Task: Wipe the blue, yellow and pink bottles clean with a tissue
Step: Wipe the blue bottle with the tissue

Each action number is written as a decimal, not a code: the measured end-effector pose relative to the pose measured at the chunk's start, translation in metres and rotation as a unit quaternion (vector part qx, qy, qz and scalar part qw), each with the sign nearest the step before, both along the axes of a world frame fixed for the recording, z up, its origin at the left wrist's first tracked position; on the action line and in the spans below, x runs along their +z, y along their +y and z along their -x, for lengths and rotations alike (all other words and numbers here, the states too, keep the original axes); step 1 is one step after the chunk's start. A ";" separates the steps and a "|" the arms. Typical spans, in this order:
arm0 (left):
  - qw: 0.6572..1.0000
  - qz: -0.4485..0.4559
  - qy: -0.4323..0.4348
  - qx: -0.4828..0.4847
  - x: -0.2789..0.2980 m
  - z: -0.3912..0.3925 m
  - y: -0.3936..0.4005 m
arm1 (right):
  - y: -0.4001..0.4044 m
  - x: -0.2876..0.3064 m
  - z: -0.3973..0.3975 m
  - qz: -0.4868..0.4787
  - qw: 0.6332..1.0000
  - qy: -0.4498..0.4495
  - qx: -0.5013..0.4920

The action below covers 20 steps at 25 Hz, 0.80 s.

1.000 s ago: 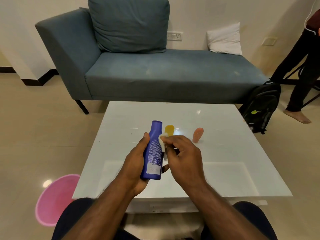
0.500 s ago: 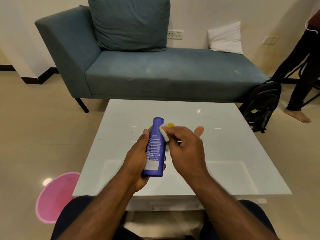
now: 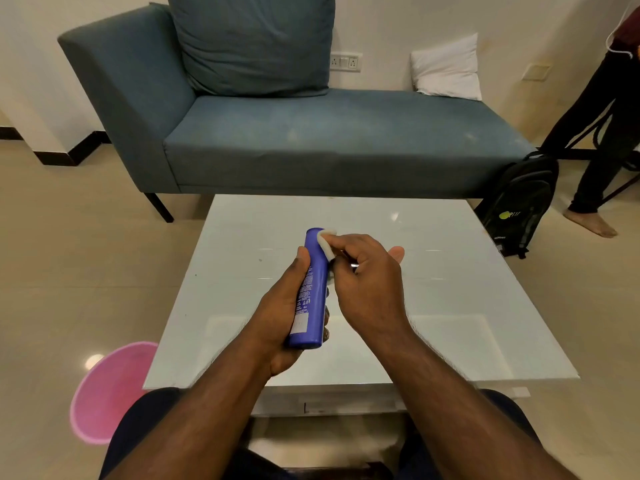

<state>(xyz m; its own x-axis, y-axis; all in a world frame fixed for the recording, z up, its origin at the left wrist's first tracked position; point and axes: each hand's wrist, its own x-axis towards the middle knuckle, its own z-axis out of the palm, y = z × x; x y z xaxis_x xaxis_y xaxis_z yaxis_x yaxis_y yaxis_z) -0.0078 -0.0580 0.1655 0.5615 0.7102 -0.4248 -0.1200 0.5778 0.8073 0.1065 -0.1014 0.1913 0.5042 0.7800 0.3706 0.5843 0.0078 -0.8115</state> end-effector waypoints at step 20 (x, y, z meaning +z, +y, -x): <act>1.000 0.014 0.003 0.026 -0.013 -0.005 0.003 | -0.017 0.001 0.011 0.047 0.997 -0.029 0.057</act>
